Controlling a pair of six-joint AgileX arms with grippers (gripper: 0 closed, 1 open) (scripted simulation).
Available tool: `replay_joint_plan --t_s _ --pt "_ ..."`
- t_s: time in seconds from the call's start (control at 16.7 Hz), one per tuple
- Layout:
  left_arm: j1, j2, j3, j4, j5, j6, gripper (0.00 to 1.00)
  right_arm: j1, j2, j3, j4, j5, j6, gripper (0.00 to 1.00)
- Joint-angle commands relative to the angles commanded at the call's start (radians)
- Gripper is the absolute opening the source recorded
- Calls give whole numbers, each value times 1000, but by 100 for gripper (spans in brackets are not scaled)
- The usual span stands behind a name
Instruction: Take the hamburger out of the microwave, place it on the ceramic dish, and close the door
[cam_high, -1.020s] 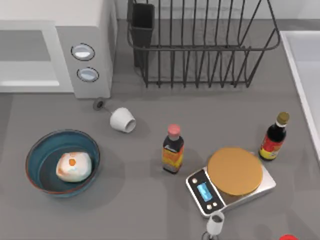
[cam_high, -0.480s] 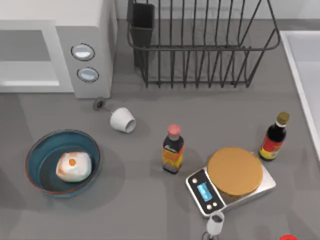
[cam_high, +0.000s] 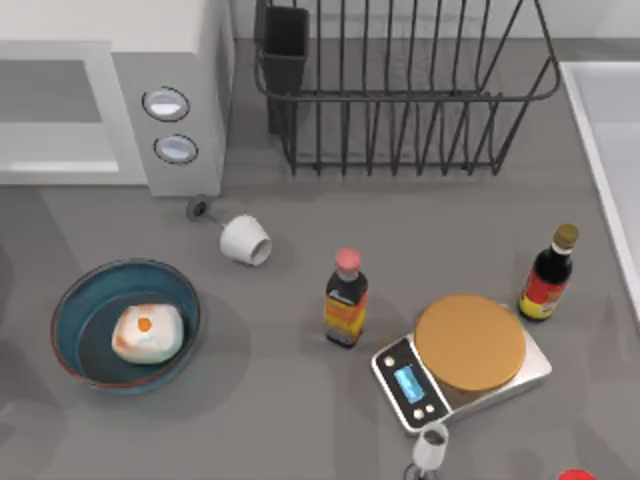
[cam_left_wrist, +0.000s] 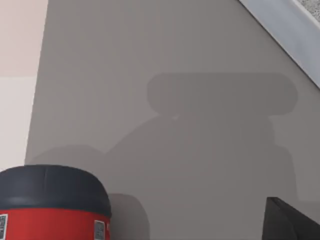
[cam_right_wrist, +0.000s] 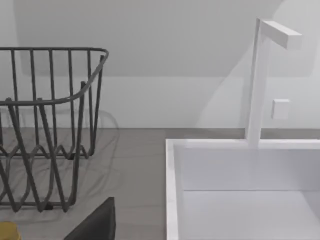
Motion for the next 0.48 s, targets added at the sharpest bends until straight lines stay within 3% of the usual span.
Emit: replay_joint_plan --t_s 0.48 --pt "-224 -215 -206 67 -128 -216 0 0 0 0 0 0 0 100"
